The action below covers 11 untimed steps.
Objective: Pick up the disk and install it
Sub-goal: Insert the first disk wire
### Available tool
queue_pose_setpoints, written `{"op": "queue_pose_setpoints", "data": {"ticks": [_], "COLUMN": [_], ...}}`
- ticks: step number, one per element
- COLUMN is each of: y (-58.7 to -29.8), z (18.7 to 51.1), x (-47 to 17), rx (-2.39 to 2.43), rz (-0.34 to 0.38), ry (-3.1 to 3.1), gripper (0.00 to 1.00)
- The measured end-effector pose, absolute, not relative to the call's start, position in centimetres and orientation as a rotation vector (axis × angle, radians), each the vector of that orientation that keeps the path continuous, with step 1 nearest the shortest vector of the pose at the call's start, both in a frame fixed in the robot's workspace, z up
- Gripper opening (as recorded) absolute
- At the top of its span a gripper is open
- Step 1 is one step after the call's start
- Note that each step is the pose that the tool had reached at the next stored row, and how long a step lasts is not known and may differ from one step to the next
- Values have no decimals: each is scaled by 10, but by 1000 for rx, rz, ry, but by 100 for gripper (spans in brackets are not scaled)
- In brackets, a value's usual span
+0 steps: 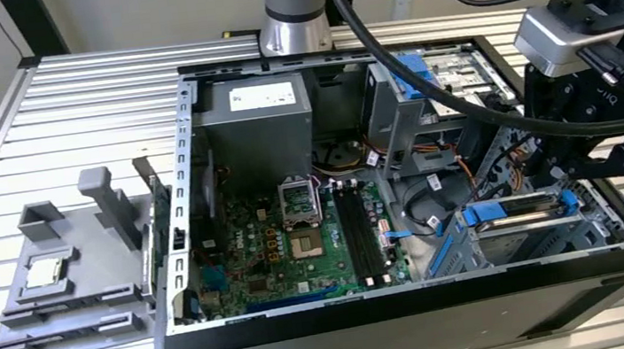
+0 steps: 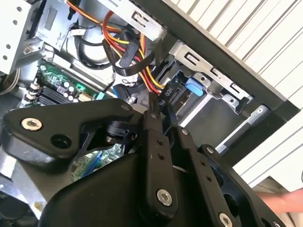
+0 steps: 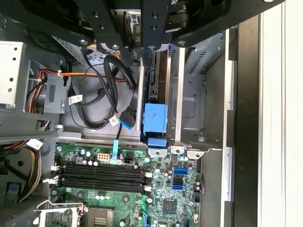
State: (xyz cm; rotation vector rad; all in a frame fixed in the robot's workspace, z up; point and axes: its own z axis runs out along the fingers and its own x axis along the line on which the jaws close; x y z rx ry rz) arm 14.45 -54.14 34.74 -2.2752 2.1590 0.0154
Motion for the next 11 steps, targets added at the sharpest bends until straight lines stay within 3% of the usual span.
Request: {"op": "queue_pose_setpoints", "data": {"ticks": [11], "y": [-541], "z": [341], "x": [142], "rx": [-2291], "rz": [-22], "ry": [2174], "gripper": [0]}}
